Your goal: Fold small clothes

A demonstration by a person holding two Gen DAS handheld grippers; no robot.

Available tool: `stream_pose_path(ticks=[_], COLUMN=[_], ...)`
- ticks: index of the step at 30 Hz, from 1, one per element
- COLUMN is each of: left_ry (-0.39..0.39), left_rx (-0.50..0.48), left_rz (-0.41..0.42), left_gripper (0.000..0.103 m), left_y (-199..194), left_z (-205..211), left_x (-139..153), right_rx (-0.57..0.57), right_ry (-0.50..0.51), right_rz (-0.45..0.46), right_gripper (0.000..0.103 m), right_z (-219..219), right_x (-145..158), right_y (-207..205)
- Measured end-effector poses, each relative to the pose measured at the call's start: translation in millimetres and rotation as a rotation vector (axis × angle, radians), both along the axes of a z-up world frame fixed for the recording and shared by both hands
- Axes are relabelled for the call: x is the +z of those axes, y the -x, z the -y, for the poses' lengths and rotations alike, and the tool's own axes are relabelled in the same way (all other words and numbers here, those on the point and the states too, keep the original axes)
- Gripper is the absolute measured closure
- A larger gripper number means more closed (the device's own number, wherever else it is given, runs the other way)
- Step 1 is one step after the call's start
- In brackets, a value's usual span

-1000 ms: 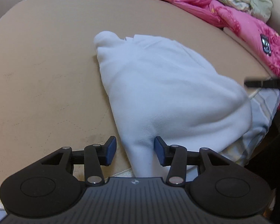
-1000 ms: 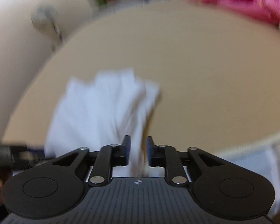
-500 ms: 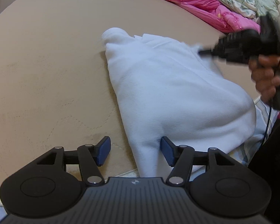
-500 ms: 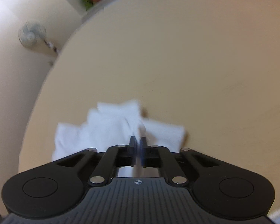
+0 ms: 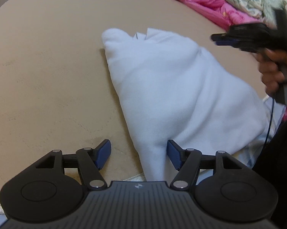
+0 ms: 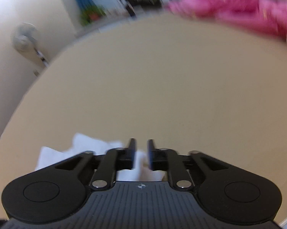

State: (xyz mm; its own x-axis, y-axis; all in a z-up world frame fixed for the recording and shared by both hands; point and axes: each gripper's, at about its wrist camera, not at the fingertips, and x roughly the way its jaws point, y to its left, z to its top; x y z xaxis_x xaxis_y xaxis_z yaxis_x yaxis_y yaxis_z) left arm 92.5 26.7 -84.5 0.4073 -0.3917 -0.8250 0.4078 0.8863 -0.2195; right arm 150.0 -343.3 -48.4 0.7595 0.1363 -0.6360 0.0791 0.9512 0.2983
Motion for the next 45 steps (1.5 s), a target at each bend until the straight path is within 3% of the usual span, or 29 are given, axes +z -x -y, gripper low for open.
stream_pose_path(ticks=[2, 4, 8, 9, 10, 14, 16, 18, 20, 22, 25, 27, 29, 30, 31, 32, 33, 35, 37, 38, 41, 43, 45], left_ry=[0.033, 0.069, 0.124, 0.138, 0.152, 0.228, 0.250, 0.221, 0.172, 0.175, 0.216, 0.246, 0.222, 0.198, 0.185, 0.183, 0.205, 0.239, 0.258, 0.248, 0.185, 0.217, 0.257], left_rx=[0.011, 0.037, 0.096, 0.107, 0.113, 0.131, 0.129, 0.111, 0.092, 0.085, 0.076, 0.064, 0.048, 0.040, 0.031, 0.019, 0.002, 0.002, -0.004, -0.002, -0.006, 0.002, 0.024], left_rz=[0.018, 0.043, 0.038, 0.036, 0.036, 0.010, -0.025, -0.072, -0.111, -0.119, -0.111, -0.127, -0.143, -0.144, -0.140, -0.129, -0.133, -0.115, -0.126, -0.149, -0.194, -0.193, -0.159], left_gripper=[0.033, 0.033, 0.033, 0.033, 0.033, 0.033, 0.033, 0.034, 0.041, 0.043, 0.043, 0.042, 0.042, 0.042, 0.048, 0.077, 0.086, 0.089, 0.089, 0.089, 0.085, 0.081, 0.065], left_y=[-0.9, -2.3, -7.1, -7.7, -8.4, -7.7, -9.5, -10.3, -12.1, -11.4, -9.2, -7.9, -6.0, -5.3, -4.9, -4.1, -4.0, -1.7, -0.2, -0.1, -1.5, -5.6, -8.5], left_z=[-4.5, -9.5, -15.5, -16.0, -16.4, -19.0, -17.6, -14.5, -10.9, -13.0, -22.1, -24.9, -23.0, -20.7, -19.2, -18.9, -19.2, -23.0, -28.2, -28.7, -22.8, -25.1, -31.3], left_x=[7.8, 13.9, 17.9, 18.1, 18.6, 18.3, 12.9, 1.9, -8.0, -9.1, -2.5, -3.6, -10.1, -14.3, -17.1, -17.2, -15.4, -7.5, -4.7, -8.8, -22.8, -17.8, -8.2], right_rx=[0.072, 0.169, 0.258, 0.278, 0.295, 0.276, 0.240, 0.235, 0.260, 0.267, 0.337, 0.390, 0.413, 0.429, 0.452, 0.478, 0.493, 0.495, 0.494, 0.496, 0.494, 0.453, 0.391], right_ry=[-0.065, -0.156, -0.084, -0.085, -0.112, -0.200, -0.153, -0.094, -0.033, -0.013, -0.115, -0.100, -0.028, 0.001, 0.021, 0.015, -0.016, -0.096, -0.166, -0.148, 0.042, -0.005, -0.099], right_rz=[-0.004, -0.094, -0.236, -0.226, -0.208, -0.092, -0.108, -0.152, -0.180, -0.158, -0.116, -0.150, -0.255, -0.300, -0.326, -0.330, -0.308, -0.225, -0.188, -0.213, -0.345, -0.333, -0.237], right_gripper=[0.068, 0.064, 0.067, 0.089, 0.094, 0.096, 0.096, 0.095, 0.090, 0.076, 0.054, 0.050, 0.051, 0.054, 0.073, 0.088, 0.095, 0.097, 0.097, 0.097, 0.091, 0.086, 0.074], right_z=[3.6, 3.2, -10.4, -11.1, -8.4, 6.2, 7.2, 2.0, -10.6, -15.9, 0.2, -0.1, -6.7, -10.1, -12.8, -13.1, -9.3, 5.5, 18.1, 19.2, 7.0, 17.1, 35.4], right_x=[4.9, -3.7, -29.2, -31.7, -28.6, -9.9, -15.3, -24.8, -32.2, -27.3, -5.6, -4.7, -20.3, -28.0, -32.9, -33.0, -28.4, -10.7, -2.8, -7.0, -33.8, -29.3, -8.9], right_y=[20.3, 36.4, 68.8, 77.9, 81.9, 104.3, 104.8, 100.0, 100.7, 106.7, 112.8, 118.6, 119.6, 119.8, 120.9, 122.4, 123.4, 126.1, 130.2, 130.0, 126.5, 123.9, 123.0])
